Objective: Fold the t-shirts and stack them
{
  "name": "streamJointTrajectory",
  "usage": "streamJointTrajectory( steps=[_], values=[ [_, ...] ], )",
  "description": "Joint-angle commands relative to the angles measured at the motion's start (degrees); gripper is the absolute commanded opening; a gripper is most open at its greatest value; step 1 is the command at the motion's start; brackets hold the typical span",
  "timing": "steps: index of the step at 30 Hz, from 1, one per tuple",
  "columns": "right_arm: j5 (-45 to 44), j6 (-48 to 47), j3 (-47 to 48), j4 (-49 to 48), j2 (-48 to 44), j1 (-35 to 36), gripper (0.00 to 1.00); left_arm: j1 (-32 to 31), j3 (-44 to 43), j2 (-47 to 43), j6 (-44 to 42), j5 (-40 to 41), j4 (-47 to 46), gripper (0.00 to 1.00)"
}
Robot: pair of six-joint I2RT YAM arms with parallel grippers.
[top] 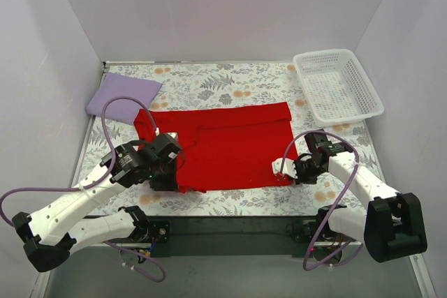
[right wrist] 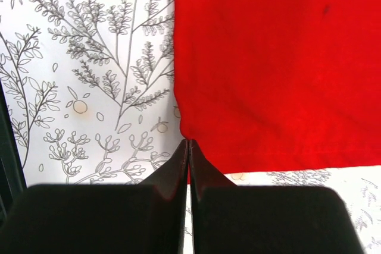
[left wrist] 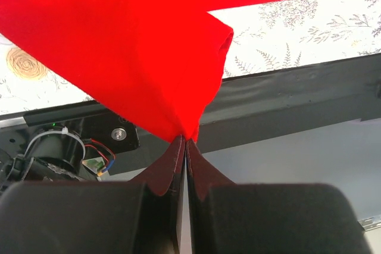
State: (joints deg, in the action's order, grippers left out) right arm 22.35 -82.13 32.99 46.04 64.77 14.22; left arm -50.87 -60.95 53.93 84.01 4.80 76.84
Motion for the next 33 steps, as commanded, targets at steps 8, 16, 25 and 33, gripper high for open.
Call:
streamJointTrajectory(
  steps=[8, 16, 25, 33],
  values=[
    [1.91, 1.70, 7.52, 5.38, 2.81, -0.68, 0.01, -0.28, 3.20, -0.93, 3.79, -0.93, 3.14, 0.00],
    [2.70, 2.67, 12.17, 5.37, 6.33, -4.19, 0.01, -0.19, 3.73, -2.96, 7.48, 0.64, 3.23, 0.00],
    [4.98, 4.43, 16.05, 5.02, 12.92, -6.31, 0.01, 0.95, -5.31, 2.84, 9.77, 13.29, 2.79, 0.00],
    [7.01, 5.22, 19.39, 4.85, 16.26, -8.42, 0.01, 3.06, -8.57, 4.51, 8.54, 18.49, -1.86, 0.00]
  ],
)
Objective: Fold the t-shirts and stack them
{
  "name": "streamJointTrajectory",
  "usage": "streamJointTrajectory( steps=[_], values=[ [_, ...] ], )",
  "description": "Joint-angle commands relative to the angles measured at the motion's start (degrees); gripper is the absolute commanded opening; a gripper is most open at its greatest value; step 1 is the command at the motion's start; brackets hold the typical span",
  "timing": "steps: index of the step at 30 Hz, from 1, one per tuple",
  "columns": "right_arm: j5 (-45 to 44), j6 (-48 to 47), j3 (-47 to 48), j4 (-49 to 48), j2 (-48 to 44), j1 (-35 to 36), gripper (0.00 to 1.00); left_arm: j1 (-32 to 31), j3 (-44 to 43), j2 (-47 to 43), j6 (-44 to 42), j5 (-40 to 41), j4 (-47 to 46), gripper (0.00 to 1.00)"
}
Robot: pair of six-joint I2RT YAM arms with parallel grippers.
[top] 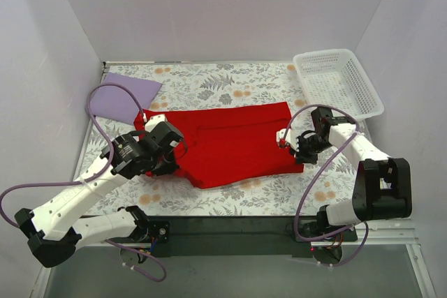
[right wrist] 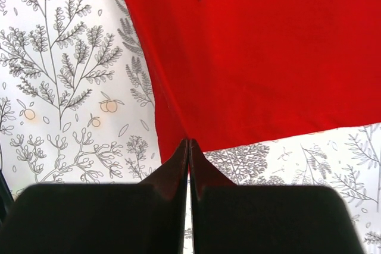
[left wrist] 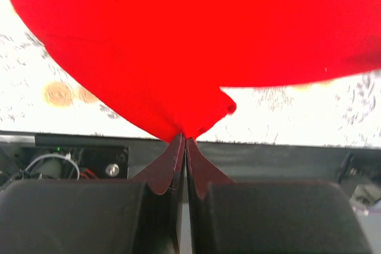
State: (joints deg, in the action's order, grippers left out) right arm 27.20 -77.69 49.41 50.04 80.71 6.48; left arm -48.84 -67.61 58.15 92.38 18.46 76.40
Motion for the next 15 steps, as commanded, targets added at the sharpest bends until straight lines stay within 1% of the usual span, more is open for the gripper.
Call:
streamJointTrajectory(
  steps=[1, 4, 8, 15],
  values=[
    [2.24, 0.87, 3.15, 0.85, 0.59, -0.94, 0.01, 1.29, -2.08, 0.38, 0.08, 5.44, -1.60, 0.00],
    [2.42, 1.22, 4.29, 0.85, 1.73, -1.64, 0.01, 2.78, -2.08, -0.05, -1.32, 6.59, -3.45, 0.00],
    [3.38, 1.93, 5.26, 0.76, 3.05, -2.08, 0.01, 6.29, 0.19, 0.03, -3.51, 5.36, -5.99, 0.00],
    [4.09, 3.86, 7.45, 0.06, 6.21, -2.17, 0.01, 13.06, 6.08, -2.16, -7.56, 0.18, -11.62, 0.00]
  ],
)
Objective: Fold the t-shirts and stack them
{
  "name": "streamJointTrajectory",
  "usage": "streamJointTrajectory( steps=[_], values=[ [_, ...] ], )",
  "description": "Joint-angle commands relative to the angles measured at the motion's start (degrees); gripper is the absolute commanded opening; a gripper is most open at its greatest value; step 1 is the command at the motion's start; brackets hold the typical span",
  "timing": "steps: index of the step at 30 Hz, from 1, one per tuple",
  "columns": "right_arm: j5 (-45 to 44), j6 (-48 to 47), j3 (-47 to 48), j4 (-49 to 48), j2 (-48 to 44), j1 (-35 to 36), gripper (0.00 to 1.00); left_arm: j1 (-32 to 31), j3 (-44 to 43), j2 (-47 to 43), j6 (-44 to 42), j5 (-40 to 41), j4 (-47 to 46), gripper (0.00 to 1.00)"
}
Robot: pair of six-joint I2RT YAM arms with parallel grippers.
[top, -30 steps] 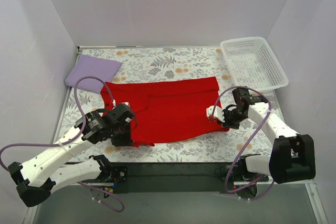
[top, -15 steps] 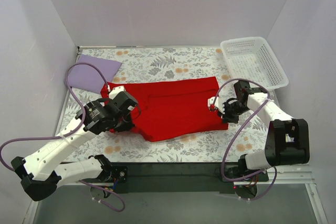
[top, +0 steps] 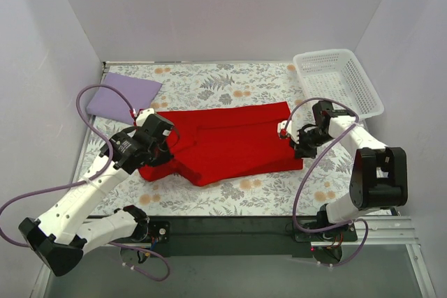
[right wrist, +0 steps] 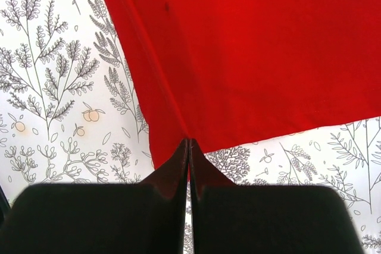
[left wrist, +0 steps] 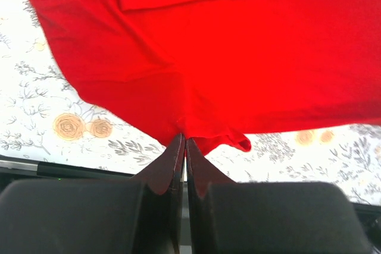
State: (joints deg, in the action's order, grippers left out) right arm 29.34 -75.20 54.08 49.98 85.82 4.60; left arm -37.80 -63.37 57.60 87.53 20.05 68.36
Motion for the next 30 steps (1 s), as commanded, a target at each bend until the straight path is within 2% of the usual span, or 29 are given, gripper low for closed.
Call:
streamJointTrajectory(
  steps=[1, 11, 30],
  values=[
    [2.12, 1.54, 3.04, 0.21, 1.45, -0.29, 0.01, 2.64, 2.29, -1.62, -3.23, -2.12, -4.10, 0.00],
    [1.24, 4.09, 6.38, -0.85, 5.14, -0.73, 0.01, 10.02, 2.29, 0.93, -10.18, -1.60, -10.43, 0.00],
    [1.16, 7.35, 9.63, -2.78, 8.57, -1.17, 0.01, 17.15, -3.51, 6.73, -20.37, -2.47, -19.49, 0.00]
  ],
)
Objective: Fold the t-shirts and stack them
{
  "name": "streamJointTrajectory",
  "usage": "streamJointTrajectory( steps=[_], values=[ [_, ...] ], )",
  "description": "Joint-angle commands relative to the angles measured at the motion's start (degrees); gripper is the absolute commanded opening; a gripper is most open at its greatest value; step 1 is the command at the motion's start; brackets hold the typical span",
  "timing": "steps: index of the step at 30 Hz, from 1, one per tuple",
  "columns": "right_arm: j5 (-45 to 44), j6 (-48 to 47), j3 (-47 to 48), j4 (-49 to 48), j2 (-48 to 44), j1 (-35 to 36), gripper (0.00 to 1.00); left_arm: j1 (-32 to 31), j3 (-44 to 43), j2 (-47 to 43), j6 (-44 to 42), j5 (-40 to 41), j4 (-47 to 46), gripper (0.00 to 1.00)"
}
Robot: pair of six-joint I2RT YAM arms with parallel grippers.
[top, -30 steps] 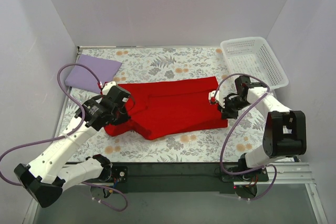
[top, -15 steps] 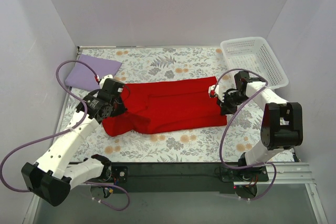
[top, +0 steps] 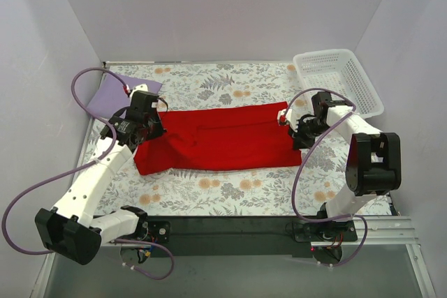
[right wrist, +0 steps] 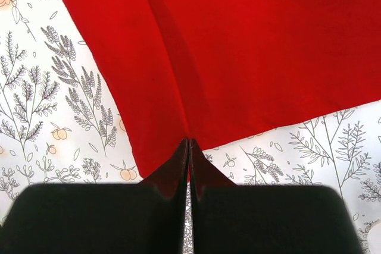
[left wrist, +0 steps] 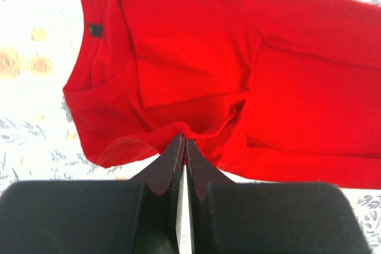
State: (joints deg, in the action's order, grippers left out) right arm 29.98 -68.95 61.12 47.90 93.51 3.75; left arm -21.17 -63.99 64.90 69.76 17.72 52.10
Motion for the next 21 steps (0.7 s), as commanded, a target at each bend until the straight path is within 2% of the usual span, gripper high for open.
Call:
streamJointTrajectory(
  steps=[1, 21],
  values=[
    [0.43, 1.53, 2.86, -0.79, 1.05, -0.41, 0.01, 0.60, -3.16, -0.66, -3.30, -0.14, -3.92, 0.00],
    [-0.80, 6.28, 8.05, -3.60, 5.80, -0.41, 0.01, 5.88, -6.58, 8.65, -9.37, -0.93, -9.91, 0.00]
  ],
)
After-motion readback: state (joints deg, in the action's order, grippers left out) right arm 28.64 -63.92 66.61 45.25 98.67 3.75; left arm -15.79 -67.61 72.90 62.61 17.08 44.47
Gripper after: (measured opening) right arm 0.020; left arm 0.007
